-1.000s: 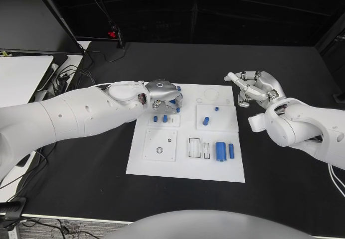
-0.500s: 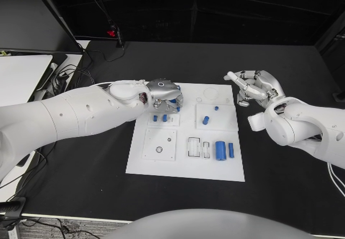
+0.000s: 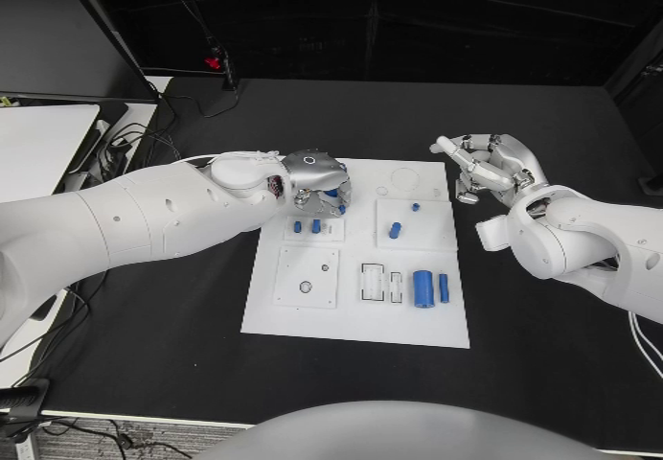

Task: Assemble the parts on the task board

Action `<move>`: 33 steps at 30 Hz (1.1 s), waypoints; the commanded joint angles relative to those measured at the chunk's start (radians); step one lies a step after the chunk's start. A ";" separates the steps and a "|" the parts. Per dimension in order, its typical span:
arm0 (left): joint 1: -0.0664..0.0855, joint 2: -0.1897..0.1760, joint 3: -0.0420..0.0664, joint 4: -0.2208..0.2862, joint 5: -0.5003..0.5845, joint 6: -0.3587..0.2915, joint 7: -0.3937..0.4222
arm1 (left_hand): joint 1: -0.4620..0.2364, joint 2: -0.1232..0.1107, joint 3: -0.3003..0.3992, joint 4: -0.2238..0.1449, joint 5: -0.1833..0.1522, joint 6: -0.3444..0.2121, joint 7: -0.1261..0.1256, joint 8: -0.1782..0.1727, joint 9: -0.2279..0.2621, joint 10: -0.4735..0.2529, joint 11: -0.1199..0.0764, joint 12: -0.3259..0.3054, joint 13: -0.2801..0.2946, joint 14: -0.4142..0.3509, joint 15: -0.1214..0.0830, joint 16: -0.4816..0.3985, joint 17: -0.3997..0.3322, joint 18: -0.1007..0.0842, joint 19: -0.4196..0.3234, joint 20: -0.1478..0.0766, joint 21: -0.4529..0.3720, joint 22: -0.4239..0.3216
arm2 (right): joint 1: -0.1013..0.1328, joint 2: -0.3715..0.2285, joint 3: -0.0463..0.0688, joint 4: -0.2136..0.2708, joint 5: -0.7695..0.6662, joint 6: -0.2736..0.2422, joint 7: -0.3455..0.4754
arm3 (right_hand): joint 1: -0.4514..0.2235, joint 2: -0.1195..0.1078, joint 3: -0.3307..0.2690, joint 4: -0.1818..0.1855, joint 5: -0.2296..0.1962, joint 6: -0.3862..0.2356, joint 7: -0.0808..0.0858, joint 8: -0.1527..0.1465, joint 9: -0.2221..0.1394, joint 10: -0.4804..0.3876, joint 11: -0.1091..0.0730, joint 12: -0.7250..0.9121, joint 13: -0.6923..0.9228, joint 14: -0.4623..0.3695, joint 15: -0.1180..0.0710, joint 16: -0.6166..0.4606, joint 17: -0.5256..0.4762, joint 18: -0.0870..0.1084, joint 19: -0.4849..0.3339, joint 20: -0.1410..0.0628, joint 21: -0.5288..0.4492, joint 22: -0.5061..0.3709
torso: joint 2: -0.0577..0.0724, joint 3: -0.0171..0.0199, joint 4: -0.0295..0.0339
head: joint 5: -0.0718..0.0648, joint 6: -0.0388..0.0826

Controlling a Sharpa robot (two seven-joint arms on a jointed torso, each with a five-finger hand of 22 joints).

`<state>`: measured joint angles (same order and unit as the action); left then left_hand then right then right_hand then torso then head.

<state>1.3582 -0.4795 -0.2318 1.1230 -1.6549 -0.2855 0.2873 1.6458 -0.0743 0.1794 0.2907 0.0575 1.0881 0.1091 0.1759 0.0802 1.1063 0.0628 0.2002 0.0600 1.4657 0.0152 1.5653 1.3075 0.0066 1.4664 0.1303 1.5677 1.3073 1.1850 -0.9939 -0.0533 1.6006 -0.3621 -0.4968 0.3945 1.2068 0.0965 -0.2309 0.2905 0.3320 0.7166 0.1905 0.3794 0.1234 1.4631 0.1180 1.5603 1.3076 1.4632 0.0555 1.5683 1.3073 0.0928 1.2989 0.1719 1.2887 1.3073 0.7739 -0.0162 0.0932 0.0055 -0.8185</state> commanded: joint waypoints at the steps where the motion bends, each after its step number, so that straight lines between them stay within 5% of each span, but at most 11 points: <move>1: -0.004 -0.001 -0.004 -0.002 -0.006 0.038 0.000 | 0.015 0.015 0.013 0.000 -0.006 0.022 -0.004 0.008 0.006 0.017 -0.003 -0.007 0.001 0.105 -0.008 0.006 0.263 -0.007 0.104 -0.008 0.003 0.263 | 0.001 0.000 0.000 0.002 0.005 0.005 0.004 | 0.006 0.007 -0.005 0.000 0.004 -0.005 0.008 0.004 0.001 0.074 0.006 -0.005 0.233 0.108 0.007 0.002 0.263 -0.003 0.003 0.000 0.002 0.082 | 0.000 -0.0003 0.0008 | -0.001 0.000; 8: -0.004 -0.002 -0.004 -0.001 -0.006 -0.003 0.015 | 0.027 0.025 0.032 -0.002 -0.006 0.050 -0.008 0.013 0.013 0.047 -0.009 -0.019 0.000 0.105 -0.014 0.006 0.263 -0.007 0.104 -0.012 0.003 0.263 | 0.001 -0.001 0.000 0.002 0.006 0.005 0.003 | 0.006 0.007 -0.005 0.000 0.004 -0.005 0.008 0.004 0.001 0.074 0.006 -0.005 0.233 0.108 0.007 0.002 0.263 -0.003 0.003 0.000 0.002 0.082 | 0.000 -0.0004 0.0005 | 0.000 0.001; 18: 0.000 -0.021 -0.004 0.013 -0.006 -0.144 0.036 | 0.029 0.025 0.041 -0.001 -0.005 0.060 -0.002 0.011 0.017 0.067 -0.003 -0.030 0.000 0.105 -0.010 0.006 0.263 -0.007 0.104 -0.013 0.003 0.263 | 0.001 0.000 0.000 -0.003 0.006 0.003 -0.001 | 0.006 0.007 -0.005 0.000 0.004 -0.005 0.008 0.004 0.001 0.074 0.006 -0.005 0.233 0.108 0.007 0.002 0.263 -0.003 0.003 0.000 0.002 0.082 | -0.001 0.0002 0.0004 | -0.001 0.003; 33: 0.051 -0.092 -0.004 0.097 -0.007 -0.192 0.031 | 0.021 0.020 0.041 0.000 -0.005 0.067 -0.004 0.011 0.020 0.080 -0.003 -0.038 0.000 0.105 -0.009 0.006 0.263 -0.007 0.104 -0.013 0.003 0.263 | 0.001 0.001 0.000 -0.006 0.006 0.004 -0.007 | 0.007 0.008 -0.006 0.000 0.005 -0.006 0.008 0.005 0.001 0.072 0.006 -0.006 0.231 0.108 0.007 0.002 0.263 -0.003 0.003 0.000 0.001 0.082 | 0.000 0.0005 0.0008 | 0.005 0.006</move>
<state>1.4052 -0.5637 -0.2359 1.2108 -1.6585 -0.4460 0.3146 1.6740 -0.0556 0.2169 0.2887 0.0503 1.1190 0.1058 0.1827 0.0813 1.1791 0.0569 0.1655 0.0614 1.4657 0.0082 1.5653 1.3074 0.0066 1.4666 0.1230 1.5677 1.3073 1.1849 -0.9935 -0.0533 1.5936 -0.3587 -0.4969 0.3861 1.2108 0.1005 -0.2309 0.2905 0.3319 0.7169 0.1903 0.3794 0.1234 1.4631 0.1180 1.5603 1.3076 1.4632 0.0555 1.5683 1.3079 0.0928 1.2988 0.1719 1.2886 1.3073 0.7736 -0.0157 0.0936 0.0095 -0.8128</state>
